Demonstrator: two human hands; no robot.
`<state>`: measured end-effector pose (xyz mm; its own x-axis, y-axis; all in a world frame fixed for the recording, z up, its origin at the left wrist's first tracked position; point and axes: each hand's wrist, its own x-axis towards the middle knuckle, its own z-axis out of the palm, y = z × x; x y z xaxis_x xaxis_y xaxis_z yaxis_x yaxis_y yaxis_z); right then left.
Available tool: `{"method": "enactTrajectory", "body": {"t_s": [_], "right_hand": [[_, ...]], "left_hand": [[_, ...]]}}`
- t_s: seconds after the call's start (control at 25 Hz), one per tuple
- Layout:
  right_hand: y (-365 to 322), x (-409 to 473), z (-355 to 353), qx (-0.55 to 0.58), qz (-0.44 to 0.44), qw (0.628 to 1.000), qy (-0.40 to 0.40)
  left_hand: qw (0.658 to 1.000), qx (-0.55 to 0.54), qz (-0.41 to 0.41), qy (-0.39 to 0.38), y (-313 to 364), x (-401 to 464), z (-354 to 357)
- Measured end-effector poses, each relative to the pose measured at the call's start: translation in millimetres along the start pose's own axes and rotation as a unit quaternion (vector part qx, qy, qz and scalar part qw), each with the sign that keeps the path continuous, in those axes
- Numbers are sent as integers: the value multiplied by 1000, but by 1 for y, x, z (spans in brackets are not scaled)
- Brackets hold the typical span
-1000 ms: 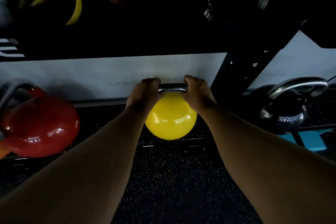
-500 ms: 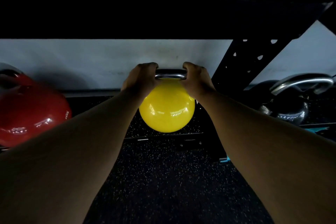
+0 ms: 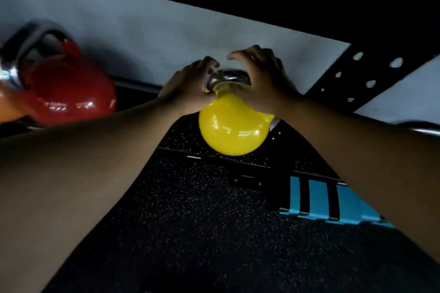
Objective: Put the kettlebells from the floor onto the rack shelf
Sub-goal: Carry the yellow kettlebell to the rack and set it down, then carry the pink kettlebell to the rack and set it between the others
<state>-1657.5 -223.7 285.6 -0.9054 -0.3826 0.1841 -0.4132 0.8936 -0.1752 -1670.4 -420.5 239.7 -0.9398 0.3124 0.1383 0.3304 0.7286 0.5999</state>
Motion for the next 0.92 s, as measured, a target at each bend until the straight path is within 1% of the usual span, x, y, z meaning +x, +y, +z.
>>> {"method": "enactTrajectory", "body": {"t_s": [0.08,0.12,0.2,0.28,0.36,0.48,0.56,0.68,0.84,0.92], "right_hand": [[-37,11,8,-43,-96,994,7],[-58,15,16,-47,-125,991,-17],[-101,12,35,-18,-147,984,-95],[-145,-1,59,6,-157,971,-179],[-202,-19,83,-3,-194,941,-277],[-304,-57,116,-9,-287,885,-366],[-373,-89,136,-13,-346,850,-397],[-483,-152,166,-27,-425,794,-434],[-637,-276,197,-46,-502,725,-470],[-695,-337,207,-57,-538,691,-479]], "left_hand": [[999,12,-39,10,-27,-42,-16],[997,31,-72,-1,-41,-67,-25],[987,53,-149,-37,-68,-124,-40],[971,40,-225,-68,-90,-190,-54],[948,38,-301,-92,-106,-272,-70],[902,34,-415,-118,-121,-412,-90],[868,13,-486,-101,-124,-499,-99],[828,-18,-558,-51,-119,-630,-103],[760,-80,-645,19,-93,-817,-87],[728,-101,-676,51,-75,-891,-76]]}}
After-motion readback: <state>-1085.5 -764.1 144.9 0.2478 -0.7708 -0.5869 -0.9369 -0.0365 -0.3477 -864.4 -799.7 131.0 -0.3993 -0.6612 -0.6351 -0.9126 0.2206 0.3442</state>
